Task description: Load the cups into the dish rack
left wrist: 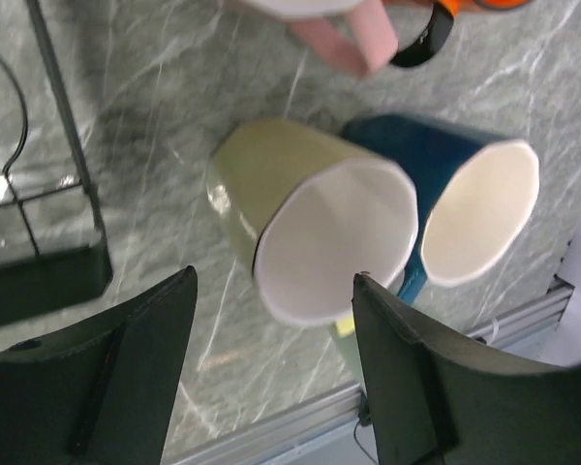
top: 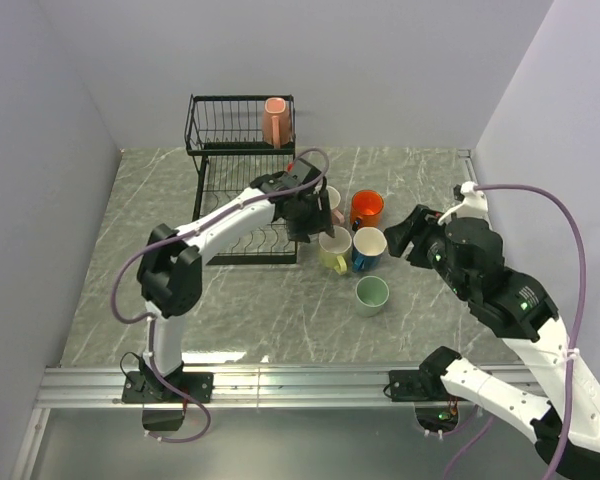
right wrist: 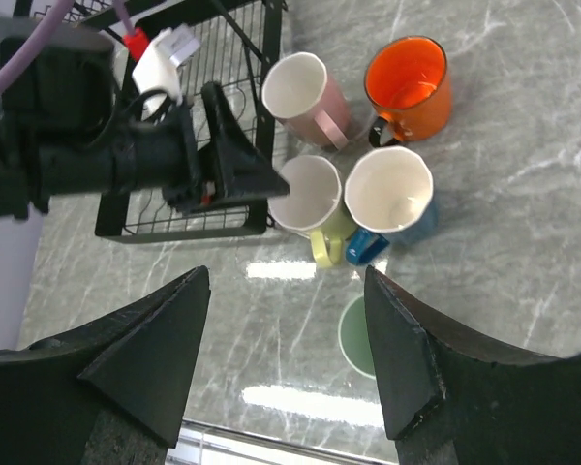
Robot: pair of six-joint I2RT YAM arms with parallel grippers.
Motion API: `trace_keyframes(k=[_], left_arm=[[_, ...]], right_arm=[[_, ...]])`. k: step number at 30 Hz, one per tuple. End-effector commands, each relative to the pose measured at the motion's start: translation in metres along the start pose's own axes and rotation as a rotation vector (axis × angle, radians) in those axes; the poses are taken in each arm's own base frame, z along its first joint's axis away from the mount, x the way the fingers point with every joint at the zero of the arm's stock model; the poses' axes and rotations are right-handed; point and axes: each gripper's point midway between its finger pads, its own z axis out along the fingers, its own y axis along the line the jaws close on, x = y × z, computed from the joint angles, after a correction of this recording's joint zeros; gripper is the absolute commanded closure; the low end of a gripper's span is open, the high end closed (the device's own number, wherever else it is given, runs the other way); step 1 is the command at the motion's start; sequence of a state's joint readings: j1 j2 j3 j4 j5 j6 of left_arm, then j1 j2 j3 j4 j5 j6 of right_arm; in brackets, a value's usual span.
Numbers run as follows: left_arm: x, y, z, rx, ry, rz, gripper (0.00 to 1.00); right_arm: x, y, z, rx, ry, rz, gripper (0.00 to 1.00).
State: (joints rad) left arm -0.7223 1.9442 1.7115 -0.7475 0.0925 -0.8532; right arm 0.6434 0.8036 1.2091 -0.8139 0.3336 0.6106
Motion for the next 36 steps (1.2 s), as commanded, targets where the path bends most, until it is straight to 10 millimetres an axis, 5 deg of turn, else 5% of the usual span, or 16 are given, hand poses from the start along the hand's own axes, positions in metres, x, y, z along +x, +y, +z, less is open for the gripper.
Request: trace_keyframes(k=[1,7,10,16,25,30,36], left_arm=[[-0.014,-0.01,0.005,-0.003,-0.015,0.035,0.3],[-0.007,-0.001,0.031,-0.028,0.024,0.032,0.38],[-0.003,0.005,0.038,-0.048,0.044,0.028,0.51],[0.003,0.009,0.038,-0.045,0.054,0.026,1.0],[-0.01,0.002,-0.004,-0.015,-0.036,0.034,1.0],[-0.012,0.013,-0.024,-0.065,-0.066,0.056,1.0],[-0.02,0.009,-0.081,0.031,-0.178,0.077,1.0]], right_arm=[[0.013,-0.017,-0.001,0.065,0.03,0.001,0.28],[0.015,-0.013,0.006,0.057,0.057,-0.048,0.28],[0.016,-0.006,0.012,0.037,0.068,-0.056,0.28],[0.021,-0.002,0.02,0.029,0.092,-0.078,0.28],[0.018,0.012,0.021,-0.033,0.091,-0.043,0.28],[0.019,0.025,0.021,-0.088,0.107,-0.014,0.29],[0.027,0.076,0.018,-0.335,0.188,0.042,0.22]])
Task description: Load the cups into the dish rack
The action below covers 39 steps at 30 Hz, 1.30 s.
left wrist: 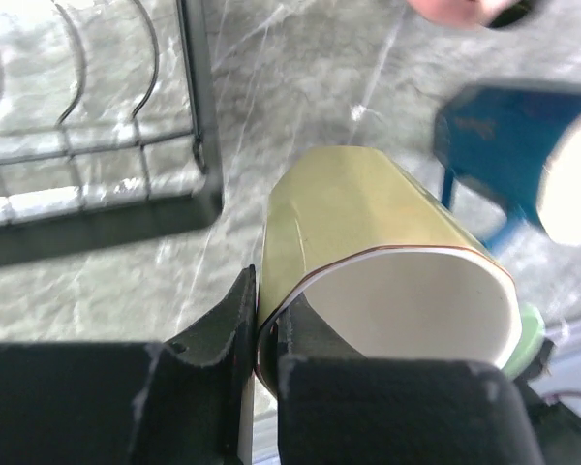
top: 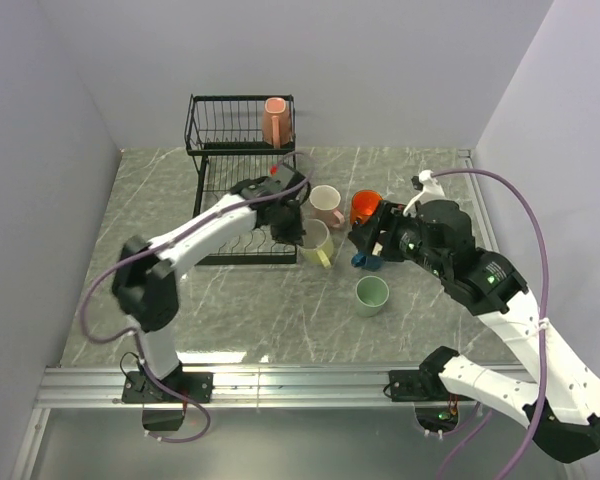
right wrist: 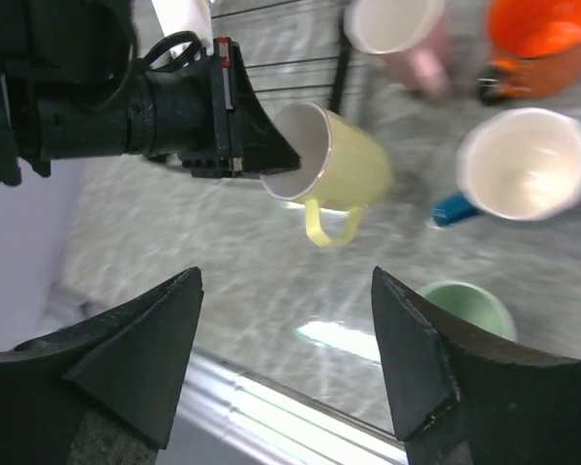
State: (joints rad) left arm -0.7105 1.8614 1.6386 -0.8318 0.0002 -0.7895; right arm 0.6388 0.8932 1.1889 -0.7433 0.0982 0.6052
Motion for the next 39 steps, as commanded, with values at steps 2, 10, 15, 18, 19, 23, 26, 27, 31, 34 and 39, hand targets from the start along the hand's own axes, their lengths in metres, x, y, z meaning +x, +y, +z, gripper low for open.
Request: trace_keyframes(k=[2,10,15,18,19,23,26,27,31,34,39], left_arm=[[-0.036,-0.036,-0.104,0.3,-0.243,0.019,1.0],[-0.024,-0.027,-0.22,0.765,-0.432,-0.012,1.0],[-0.003,-0.033,-0.261,0.981,-0.451,0.031,1.0],[0.008,-0.032,-0.269,1.028,-0.447,0.05,1.0],[0.009,-0.032,-0.277,1.043,-0.467,0.059,1.0],[0.012,-0.03,-0.286,1.046,-0.494,0.078,1.0],[0.015,-0.031,-0.288,1.061,-0.493,0.086,1.0],[0.017,-0.03,-0.286,1.062,-0.482,0.077,1.0],[0.016,-0.033,-0.296,1.104,-0.514,0.091,1.0],[0.016,-0.034,-0.3,1.122,-0.529,0.1,1.0],[0.018,-0.036,-0.302,1.143,-0.525,0.124,1.0]], right_arm=[[-0.006,0.055,0.004,-0.254,0.038,0.072,0.2],[-0.026,0.082,0.002,-0.518,0.031,0.236,0.12],[-0.013,0.102,0.008,-0.732,0.132,0.434,0.06],[-0.013,0.116,0.003,-0.855,0.161,0.521,0.05],[-0.019,0.121,-0.003,-0.903,0.149,0.54,0.04],[-0.019,0.133,-0.009,-0.965,0.172,0.562,0.04],[-0.019,0.142,-0.009,-0.982,0.195,0.557,0.04],[-0.016,0.146,-0.007,-0.983,0.214,0.558,0.04],[-0.009,0.154,-0.007,-0.993,0.254,0.578,0.04],[-0.005,0.157,-0.006,-0.996,0.275,0.589,0.04],[-0.005,0.155,-0.004,-0.985,0.273,0.609,0.04]])
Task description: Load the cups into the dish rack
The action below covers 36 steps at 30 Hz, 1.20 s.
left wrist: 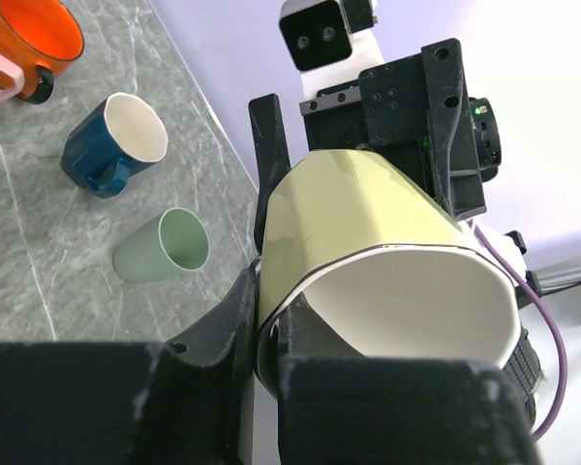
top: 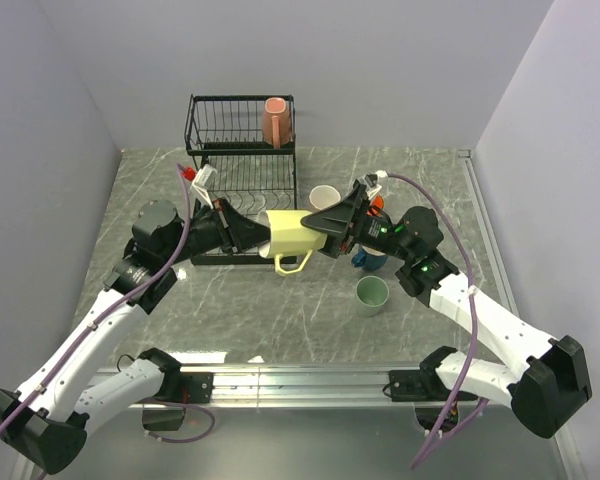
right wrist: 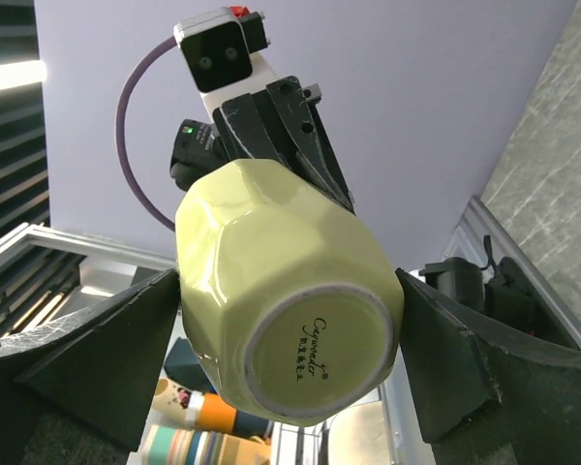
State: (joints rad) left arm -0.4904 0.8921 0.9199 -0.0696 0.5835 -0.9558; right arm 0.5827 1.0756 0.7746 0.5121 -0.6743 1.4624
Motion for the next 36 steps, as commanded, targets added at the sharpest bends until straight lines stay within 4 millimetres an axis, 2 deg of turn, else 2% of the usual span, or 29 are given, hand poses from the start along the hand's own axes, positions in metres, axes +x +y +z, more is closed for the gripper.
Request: trace_keyframes(k=[1,8,11,14,15,16,18,20,21,23,24,25,30,36], left_arm=[[-0.019,-0.054,-0.01,0.194,-0.068,0.102,1.0],[-0.009,-0.05,-0.01,0.214,-0.033,0.089,1.0],[-0.006,-0.048,-0.009,0.217,-0.02,0.089,1.0],[-0.001,-0.039,-0.006,0.193,0.002,0.083,1.0],[-0.001,-0.037,-0.006,0.186,0.005,0.084,1.0],[0.001,-0.033,-0.004,0.174,0.013,0.081,1.0],[0.002,-0.026,-0.002,0.149,0.019,0.081,1.0],[0.004,-0.021,0.0,0.143,0.027,0.074,1.0],[0.006,-0.021,0.001,0.153,0.033,0.074,1.0],[0.007,-0.02,0.003,0.157,0.037,0.068,1.0],[0.008,-0.019,0.003,0.158,0.04,0.067,1.0],[0.008,-0.017,0.004,0.153,0.041,0.065,1.0],[0.011,-0.013,0.007,0.14,0.05,0.07,1.0],[0.013,-0.007,0.01,0.121,0.058,0.069,1.0]], right_arm=[[0.002,0.027,0.001,-0.08,0.012,-0.017,0.05],[0.002,0.032,-0.001,-0.139,0.006,0.031,0.25],[0.003,0.043,-0.003,-0.187,0.016,0.038,0.35],[0.003,0.051,-0.003,-0.228,0.027,0.048,0.57],[0.004,0.052,-0.003,-0.235,0.032,0.052,0.71],[0.004,0.056,-0.003,-0.25,0.037,0.049,0.8],[0.004,0.059,-0.002,-0.261,0.045,0.052,0.93],[0.008,0.064,-0.002,-0.279,0.074,0.042,0.9],[0.009,0.068,0.0,-0.285,0.086,0.036,0.8],[0.014,0.07,0.003,-0.288,0.116,0.025,0.7],[0.015,0.07,0.004,-0.286,0.12,0.025,0.56],[0.015,0.069,0.006,-0.279,0.123,0.023,0.53],[0.017,0.068,0.009,-0.274,0.136,0.028,0.5],[0.019,0.071,0.015,-0.274,0.183,0.007,0.4]])
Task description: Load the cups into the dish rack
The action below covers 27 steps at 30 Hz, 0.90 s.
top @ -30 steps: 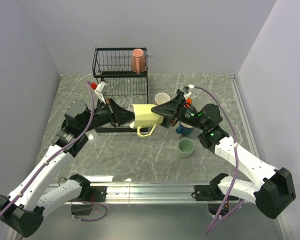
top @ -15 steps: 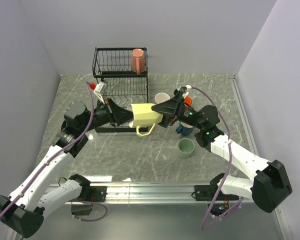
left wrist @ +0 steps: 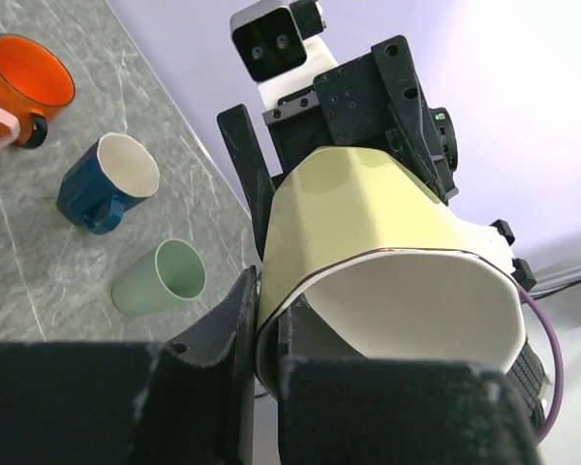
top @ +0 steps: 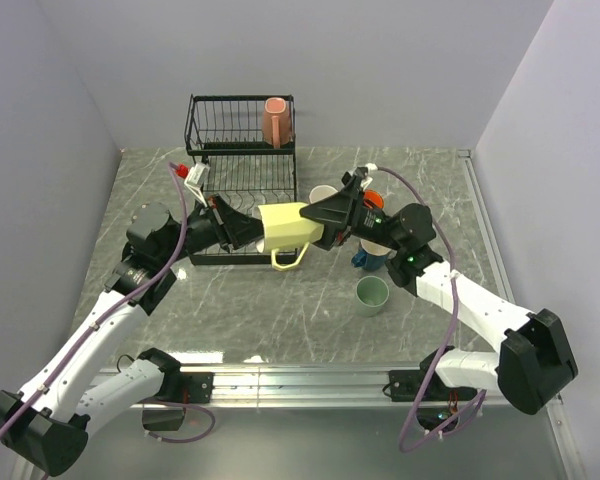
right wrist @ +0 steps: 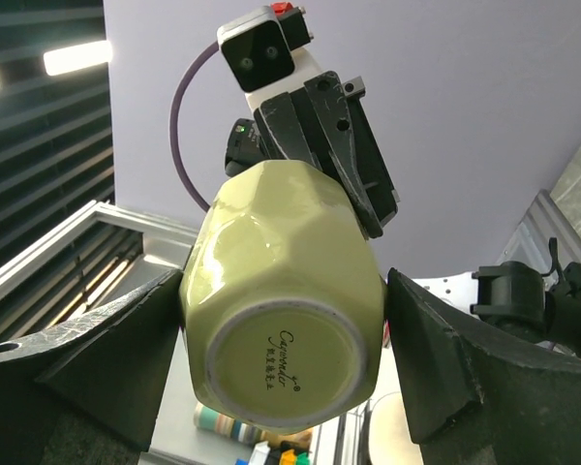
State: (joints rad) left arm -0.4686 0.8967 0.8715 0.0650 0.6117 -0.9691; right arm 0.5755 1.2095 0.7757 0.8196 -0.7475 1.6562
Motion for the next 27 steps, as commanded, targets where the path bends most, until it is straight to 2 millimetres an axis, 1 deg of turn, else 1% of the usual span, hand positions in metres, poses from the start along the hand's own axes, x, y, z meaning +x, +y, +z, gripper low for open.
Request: trace_keyframes(k=[1,2,10,12,13,14,16,17,18,19,21,22,24,25,27], left_arm=[[0.019,-0.006,0.007,0.064,0.092,0.033,1.0],[0.019,-0.006,0.008,0.063,0.092,0.032,1.0],[0.019,0.003,0.011,0.03,0.091,0.034,1.0],[0.019,0.004,0.012,0.026,0.096,0.031,1.0],[0.02,0.005,0.012,0.023,0.098,0.033,1.0],[0.019,0.005,0.012,0.019,0.097,0.034,1.0],[0.019,0.014,0.014,-0.023,0.102,0.033,0.99],[0.016,0.013,0.015,-0.025,0.096,0.044,0.94],[0.016,0.022,0.017,-0.069,0.099,0.031,0.86],[0.018,0.027,0.016,-0.1,0.112,0.024,0.74],[0.018,0.032,0.018,-0.122,0.121,0.021,0.66],[0.017,0.038,0.018,-0.153,0.116,0.024,0.59],[0.019,0.045,0.018,-0.19,0.132,0.014,0.53],[0.017,0.049,0.018,-0.213,0.118,0.019,0.47],[0.019,0.056,0.016,-0.246,0.122,0.011,0.45]], right_arm=[[0.027,0.051,0.013,-0.124,0.128,-0.073,0.39],[0.027,0.052,0.015,-0.122,0.133,-0.075,0.37],[0.03,0.046,0.021,-0.105,0.175,-0.079,0.34],[0.03,0.045,0.022,-0.097,0.178,-0.092,0.43],[0.031,0.043,0.023,-0.088,0.183,-0.089,0.51],[0.03,0.042,0.023,-0.084,0.186,-0.089,0.66],[0.031,0.043,0.024,-0.09,0.194,-0.09,0.88],[0.03,0.041,0.025,-0.088,0.194,-0.087,1.0],[0.029,0.04,0.025,-0.086,0.191,-0.086,1.0],[0.028,0.038,0.025,-0.08,0.187,-0.082,1.0],[0.026,0.035,0.026,-0.072,0.175,-0.079,1.0],[0.026,0.034,0.026,-0.071,0.171,-0.078,1.0],[0.022,0.03,0.026,-0.063,0.149,-0.067,1.0],[0.021,0.027,0.027,-0.059,0.145,-0.058,1.0],[0.017,0.027,0.026,-0.068,0.129,-0.052,1.0]])
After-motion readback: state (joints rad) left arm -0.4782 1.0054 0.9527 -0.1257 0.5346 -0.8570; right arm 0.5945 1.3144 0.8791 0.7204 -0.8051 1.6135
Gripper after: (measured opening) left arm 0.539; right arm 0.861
